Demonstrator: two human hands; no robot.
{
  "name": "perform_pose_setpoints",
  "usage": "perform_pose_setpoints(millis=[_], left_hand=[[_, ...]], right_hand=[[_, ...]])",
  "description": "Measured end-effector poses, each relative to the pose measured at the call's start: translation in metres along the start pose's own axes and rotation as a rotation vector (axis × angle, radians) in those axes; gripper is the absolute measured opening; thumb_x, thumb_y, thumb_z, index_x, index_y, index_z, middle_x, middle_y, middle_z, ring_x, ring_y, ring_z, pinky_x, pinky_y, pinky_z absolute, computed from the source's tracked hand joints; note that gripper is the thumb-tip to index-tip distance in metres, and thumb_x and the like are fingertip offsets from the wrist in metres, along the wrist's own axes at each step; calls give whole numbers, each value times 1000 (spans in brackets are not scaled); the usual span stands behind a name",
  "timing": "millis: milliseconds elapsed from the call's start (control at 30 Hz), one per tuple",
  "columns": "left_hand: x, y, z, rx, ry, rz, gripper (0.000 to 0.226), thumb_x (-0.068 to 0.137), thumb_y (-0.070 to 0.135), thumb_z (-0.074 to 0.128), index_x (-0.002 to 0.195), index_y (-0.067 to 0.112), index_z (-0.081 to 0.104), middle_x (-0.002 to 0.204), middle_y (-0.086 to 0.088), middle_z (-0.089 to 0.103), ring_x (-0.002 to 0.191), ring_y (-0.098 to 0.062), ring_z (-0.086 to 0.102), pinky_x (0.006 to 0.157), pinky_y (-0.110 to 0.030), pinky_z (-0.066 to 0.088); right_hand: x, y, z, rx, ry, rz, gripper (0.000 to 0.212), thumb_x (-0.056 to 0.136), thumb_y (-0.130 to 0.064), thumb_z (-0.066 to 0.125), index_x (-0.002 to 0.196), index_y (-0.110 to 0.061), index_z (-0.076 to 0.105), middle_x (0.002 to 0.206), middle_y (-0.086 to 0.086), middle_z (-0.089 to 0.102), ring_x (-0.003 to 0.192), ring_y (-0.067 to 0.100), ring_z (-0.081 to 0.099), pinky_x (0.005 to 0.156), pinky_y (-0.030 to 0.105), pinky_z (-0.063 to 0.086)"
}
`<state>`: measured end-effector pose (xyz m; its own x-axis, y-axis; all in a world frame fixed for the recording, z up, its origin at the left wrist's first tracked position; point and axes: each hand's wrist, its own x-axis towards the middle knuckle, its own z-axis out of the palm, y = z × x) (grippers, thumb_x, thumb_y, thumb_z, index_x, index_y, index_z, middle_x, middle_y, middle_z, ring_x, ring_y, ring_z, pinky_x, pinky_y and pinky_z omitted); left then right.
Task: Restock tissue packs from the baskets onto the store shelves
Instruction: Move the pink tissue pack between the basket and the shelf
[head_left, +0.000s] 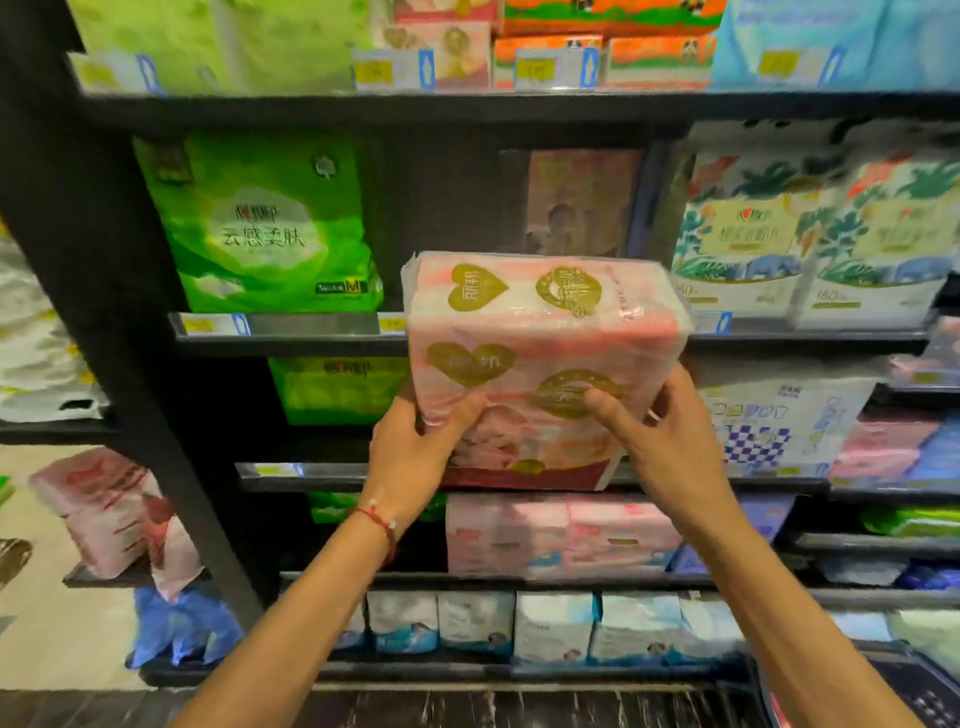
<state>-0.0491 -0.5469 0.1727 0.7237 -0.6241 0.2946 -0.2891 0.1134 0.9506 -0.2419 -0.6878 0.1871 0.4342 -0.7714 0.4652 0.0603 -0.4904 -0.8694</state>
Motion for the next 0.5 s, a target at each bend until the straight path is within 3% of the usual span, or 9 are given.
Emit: perform_pose_setpoints(millis=[133, 233, 300, 367, 500], left_hand=[[45, 20, -19, -42, -16, 103, 43, 71, 48, 79, 109, 29, 68, 97, 16, 77, 90, 5, 70, 74, -11, 53], [79, 23, -24, 1, 12, 150, 20, 87, 24, 80, 92, 33, 63, 93, 13, 74, 85, -4, 71, 76, -21, 54], [101, 24, -25, 67, 6, 158, 32, 91, 28, 76, 73, 33, 51, 85, 1, 66, 77, -17, 61, 75, -32, 46], [121, 31, -26, 95, 12, 173, 39, 90, 33, 75, 69, 34, 42, 83, -4, 57, 77, -16, 50, 72, -33, 39], [152, 58, -24, 20, 32, 301, 29, 76, 53, 72, 74, 34, 50, 85, 1, 64, 73, -14, 55, 69, -28, 48]], right_hand=[[29, -25, 28, 117, 63, -76, 64, 78, -40, 85, 134, -18, 63, 117, -6, 76, 108, 7, 73, 92, 29, 62], [56, -39, 41, 162, 72, -116, 65, 77, -32, 85, 136, -14, 62, 115, -4, 77, 108, 8, 74, 89, 25, 62], [78, -42, 46, 139, 69, -149, 58, 84, -18, 85, 136, -13, 61, 115, -4, 77, 108, 9, 73, 91, 27, 62], [101, -43, 50, 102, 79, -191, 54, 87, -6, 83, 136, -13, 62, 115, -1, 77, 109, 14, 73, 93, 31, 62], [144, -44, 60, 128, 104, -247, 52, 87, 1, 82, 134, -11, 64, 113, 3, 78, 108, 17, 74, 91, 29, 61]])
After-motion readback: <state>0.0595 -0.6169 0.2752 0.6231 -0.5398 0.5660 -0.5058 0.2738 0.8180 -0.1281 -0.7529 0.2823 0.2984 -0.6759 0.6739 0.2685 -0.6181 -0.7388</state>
